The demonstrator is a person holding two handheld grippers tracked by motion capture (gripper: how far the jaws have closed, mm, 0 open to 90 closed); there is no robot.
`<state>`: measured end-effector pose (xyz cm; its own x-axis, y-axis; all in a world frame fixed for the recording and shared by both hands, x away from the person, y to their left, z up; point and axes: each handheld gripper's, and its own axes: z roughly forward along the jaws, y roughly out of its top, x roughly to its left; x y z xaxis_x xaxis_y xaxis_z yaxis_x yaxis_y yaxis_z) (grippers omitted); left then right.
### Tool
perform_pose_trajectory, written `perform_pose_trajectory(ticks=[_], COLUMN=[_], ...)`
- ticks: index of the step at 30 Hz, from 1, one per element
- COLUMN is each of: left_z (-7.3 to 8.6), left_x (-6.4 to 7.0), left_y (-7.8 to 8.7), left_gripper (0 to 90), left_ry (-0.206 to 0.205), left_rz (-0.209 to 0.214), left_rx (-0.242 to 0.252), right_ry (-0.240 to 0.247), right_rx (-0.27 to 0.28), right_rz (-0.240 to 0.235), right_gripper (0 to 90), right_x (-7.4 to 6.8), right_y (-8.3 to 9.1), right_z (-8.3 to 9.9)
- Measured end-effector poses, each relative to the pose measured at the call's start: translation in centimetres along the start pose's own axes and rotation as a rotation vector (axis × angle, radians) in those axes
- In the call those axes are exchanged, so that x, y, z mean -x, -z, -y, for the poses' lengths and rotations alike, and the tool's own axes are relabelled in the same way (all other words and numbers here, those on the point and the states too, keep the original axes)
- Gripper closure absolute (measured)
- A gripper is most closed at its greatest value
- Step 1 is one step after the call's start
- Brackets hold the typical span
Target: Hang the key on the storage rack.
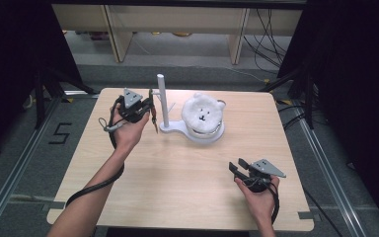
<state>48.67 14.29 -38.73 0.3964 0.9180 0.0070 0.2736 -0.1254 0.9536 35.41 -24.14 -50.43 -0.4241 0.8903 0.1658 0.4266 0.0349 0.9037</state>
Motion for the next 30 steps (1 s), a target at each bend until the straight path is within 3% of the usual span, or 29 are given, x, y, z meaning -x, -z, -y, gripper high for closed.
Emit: perform_pose_trajectory(ticks=[2, 5, 8, 9, 10, 18, 23, 27, 30], left_z=[0.0, 0.1, 0.3, 0.4, 0.4, 0.9, 1.5, 2.5, 3.3], left_x=[0.0, 0.1, 0.3, 0.3, 0.3, 0.2, -0.1, -0.6, -1.2], left_y=[-0.1, -0.3, -0.6, -0.6, -0.7, -0.7, -0.1, 1.1, 2.1], left_gripper=[83.4, 83.2, 83.0, 82.9, 82.9, 80.5, 70.2, 61.5, 57.5], left_ry=[-0.005, -0.014, -0.023, -0.027, -0.028, -0.024, -0.012, -0.031, -0.043], left_rz=[0.003, 0.01, 0.011, 0.011, 0.012, 0.024, 0.046, 0.066, 0.058], left_rx=[-0.002, -0.007, -0.01, -0.012, -0.011, -0.016, -0.007, -0.006, -0.009], right_ry=[0.001, -0.05, -0.02, -0.041, -0.004, 0.0, -0.005, -0.012, -0.011], right_rx=[-0.003, -0.003, -0.007, -0.012, 0.004, 0.006, 0.0, 0.008, 0.013], right_rz=[0.003, 0.0, 0.007, 0.002, -0.01, 0.005, 0.003, 0.002, 0.003], right_gripper=[55.7, 55.7, 55.7, 55.7, 55.7, 55.7, 55.7, 55.7, 55.7], right_x=[0.0, -0.3, -0.1, -0.3, 0.1, 0.2, 0.1, 0.2, 0.3], right_y=[0.0, 0.0, 0.1, 0.1, 0.0, 0.0, 0.1, 0.2, 0.2], right_z=[0.0, 0.1, 0.0, 0.0, 0.0, 0.0, 0.0, 0.0, 0.0])
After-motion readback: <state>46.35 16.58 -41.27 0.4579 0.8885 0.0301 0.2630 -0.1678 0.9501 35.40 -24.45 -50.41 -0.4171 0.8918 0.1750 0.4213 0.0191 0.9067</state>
